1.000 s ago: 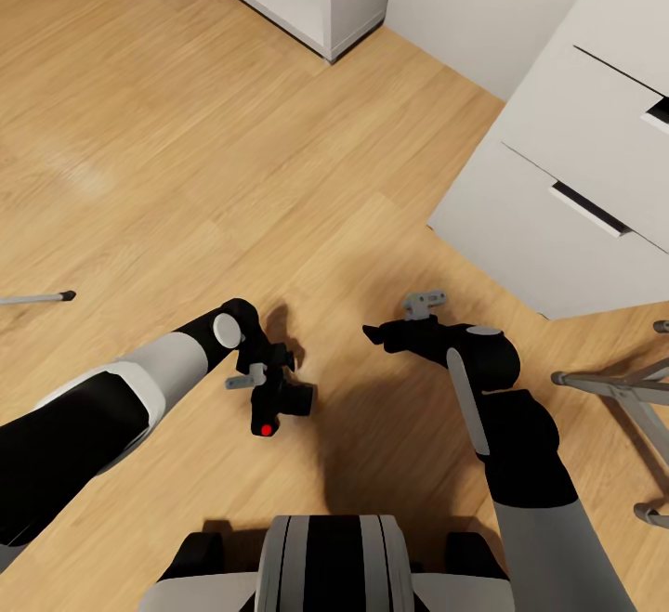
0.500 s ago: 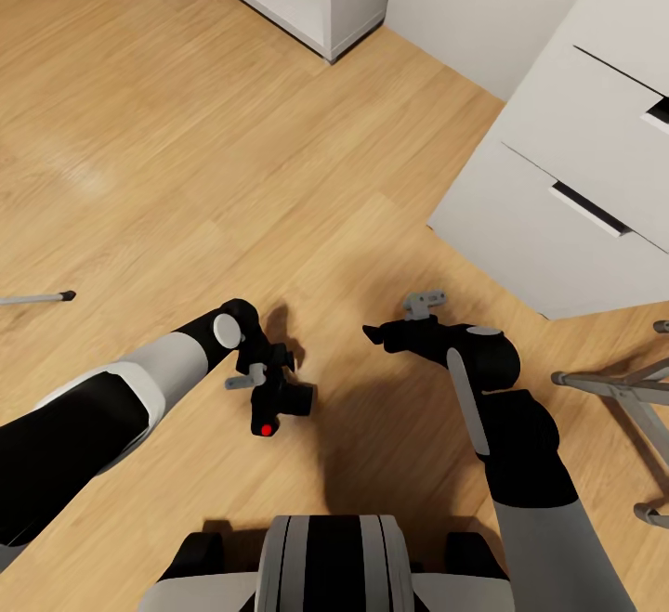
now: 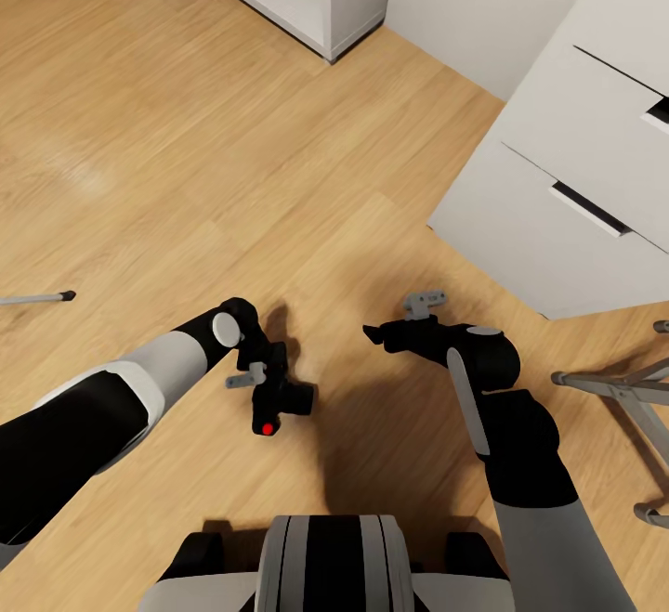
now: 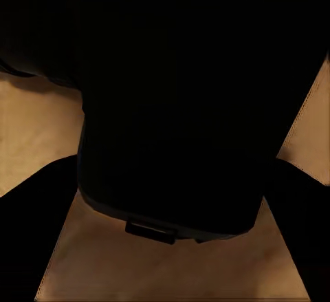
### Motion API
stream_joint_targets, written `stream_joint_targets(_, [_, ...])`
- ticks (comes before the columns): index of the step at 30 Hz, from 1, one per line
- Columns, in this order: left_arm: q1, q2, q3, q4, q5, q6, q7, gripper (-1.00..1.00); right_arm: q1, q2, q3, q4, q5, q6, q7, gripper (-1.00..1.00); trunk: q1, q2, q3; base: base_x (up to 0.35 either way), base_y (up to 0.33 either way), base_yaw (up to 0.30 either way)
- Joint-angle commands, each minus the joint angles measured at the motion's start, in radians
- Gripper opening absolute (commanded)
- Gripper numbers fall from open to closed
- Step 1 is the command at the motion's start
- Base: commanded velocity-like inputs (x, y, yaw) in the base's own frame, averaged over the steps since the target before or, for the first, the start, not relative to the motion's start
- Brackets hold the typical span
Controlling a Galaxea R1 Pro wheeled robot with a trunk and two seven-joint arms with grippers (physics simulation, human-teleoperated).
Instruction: Attach the digital camera to the camera tripod in the bedroom.
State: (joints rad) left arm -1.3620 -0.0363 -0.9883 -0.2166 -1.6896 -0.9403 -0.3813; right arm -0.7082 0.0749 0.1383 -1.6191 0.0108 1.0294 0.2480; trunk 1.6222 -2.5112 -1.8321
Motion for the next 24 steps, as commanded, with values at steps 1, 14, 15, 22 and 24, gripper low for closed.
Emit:
stream_joint_targets(1, [-0.001,0.000,0.001,-0.001,0.006,-0.002,-0.007,-1.00,0.000,0.000,0.000,-0.001,0.001,0.004,0.002,1.00,0.000,0.000,0.000,0.000,0.000,0.000])
stream_joint_targets(14, [-0.003,-0.001,0.005,-0.004,0.008,-0.002,-0.018,-1.00,0.000,0.000,0.000,-0.001,0.001,0.004,0.002,1.00,0.000,0.000,0.000,0.000,0.000,0.000])
stream_joint_targets(15, [-0.004,-0.001,0.005,-0.005,0.008,-0.001,-0.018,-1.00,0.000,0.000,0.000,-0.001,0.001,0.004,0.002,1.00,0.000,0.000,0.000,0.000,0.000,0.000])
stream_joint_targets(22, [-0.031,0.009,0.010,-0.014,0.011,0.000,-0.026,-1.00,-0.002,-0.003,-0.004,-0.001,0.001,0.008,0.004,1.00,0.000,0.000,0.000,0.000,0.000,0.000])
stream_joint_targets(24, [-0.031,0.009,0.010,-0.014,0.011,0.000,-0.026,-1.00,-0.002,-0.003,-0.004,-0.001,0.001,0.008,0.004,1.00,0.000,0.000,0.000,0.000,0.000,0.000])
